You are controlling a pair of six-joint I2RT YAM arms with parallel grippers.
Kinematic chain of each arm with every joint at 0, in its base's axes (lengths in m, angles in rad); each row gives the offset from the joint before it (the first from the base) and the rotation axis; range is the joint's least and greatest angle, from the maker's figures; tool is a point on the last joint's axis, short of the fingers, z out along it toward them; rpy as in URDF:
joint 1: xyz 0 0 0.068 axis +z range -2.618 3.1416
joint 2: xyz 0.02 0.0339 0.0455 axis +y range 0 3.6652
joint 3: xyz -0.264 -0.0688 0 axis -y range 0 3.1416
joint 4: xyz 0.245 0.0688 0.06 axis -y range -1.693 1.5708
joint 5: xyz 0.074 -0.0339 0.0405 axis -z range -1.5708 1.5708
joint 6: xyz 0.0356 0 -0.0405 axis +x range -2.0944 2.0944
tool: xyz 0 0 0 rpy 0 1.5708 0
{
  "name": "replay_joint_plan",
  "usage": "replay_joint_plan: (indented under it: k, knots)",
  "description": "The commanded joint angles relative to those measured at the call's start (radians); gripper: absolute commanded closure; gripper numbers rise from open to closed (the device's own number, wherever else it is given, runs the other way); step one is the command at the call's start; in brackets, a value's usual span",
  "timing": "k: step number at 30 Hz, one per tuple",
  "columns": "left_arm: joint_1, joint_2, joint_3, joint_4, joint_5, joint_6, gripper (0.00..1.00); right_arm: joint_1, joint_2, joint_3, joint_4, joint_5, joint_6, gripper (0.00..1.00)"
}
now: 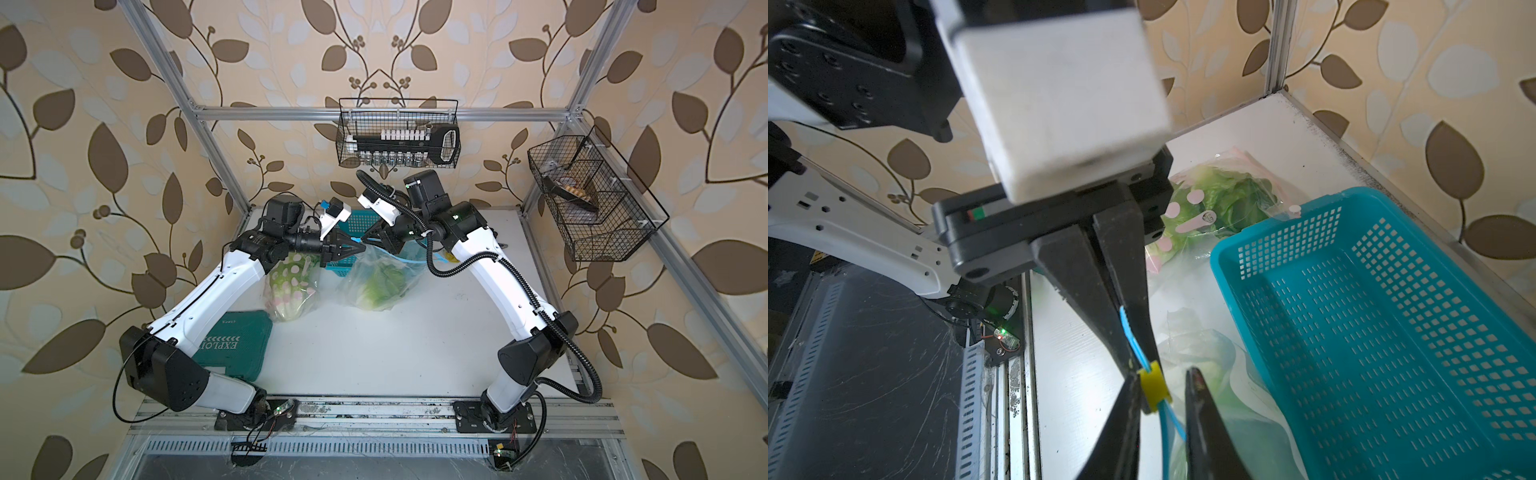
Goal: Put the chinese cabbages into a zipper bag and zip it
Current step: Zip the zipper on the zipper food storage bag.
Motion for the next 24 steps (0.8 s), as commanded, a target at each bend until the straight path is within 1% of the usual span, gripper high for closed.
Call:
replay_joint_plan:
  k: [1, 3, 8, 9, 12, 16, 18, 21, 24]
  knots:
    - [-0.011, -0.042, 0.049, 0.015, 0.016, 0.014, 1.0, -0.001, 0.027, -0.004, 0.002, -0.017, 0.001, 0.8]
    - [-0.011, -0.043, 0.049, 0.016, 0.011, 0.015, 1.0, -0.001, 0.028, -0.007, 0.007, -0.019, 0.003, 0.81]
    - [-0.011, -0.044, 0.048, 0.021, -0.008, 0.009, 1.0, -0.007, 0.026, -0.017, 0.031, -0.033, 0.024, 0.89]
    - [-0.011, -0.046, 0.048, 0.023, -0.017, 0.009, 1.0, -0.008, 0.022, -0.024, 0.038, -0.041, 0.032, 0.89]
    - [-0.011, -0.048, 0.043, 0.03, -0.041, 0.004, 1.0, -0.01, 0.016, -0.033, 0.044, -0.075, 0.043, 0.8]
    - [-0.011, -0.045, 0.041, 0.047, -0.045, -0.014, 1.0, -0.01, 0.026, -0.037, 0.048, -0.078, 0.055, 0.78]
    - [-0.011, -0.042, 0.04, 0.05, -0.043, -0.019, 1.0, -0.01, 0.031, -0.035, 0.049, -0.079, 0.059, 0.8]
    - [-0.011, -0.046, 0.039, 0.048, -0.049, -0.019, 1.0, -0.01, 0.028, -0.041, 0.058, -0.079, 0.064, 0.86]
    - [-0.011, -0.05, 0.037, 0.057, -0.058, -0.033, 1.0, -0.01, 0.03, -0.048, 0.063, -0.083, 0.068, 0.86]
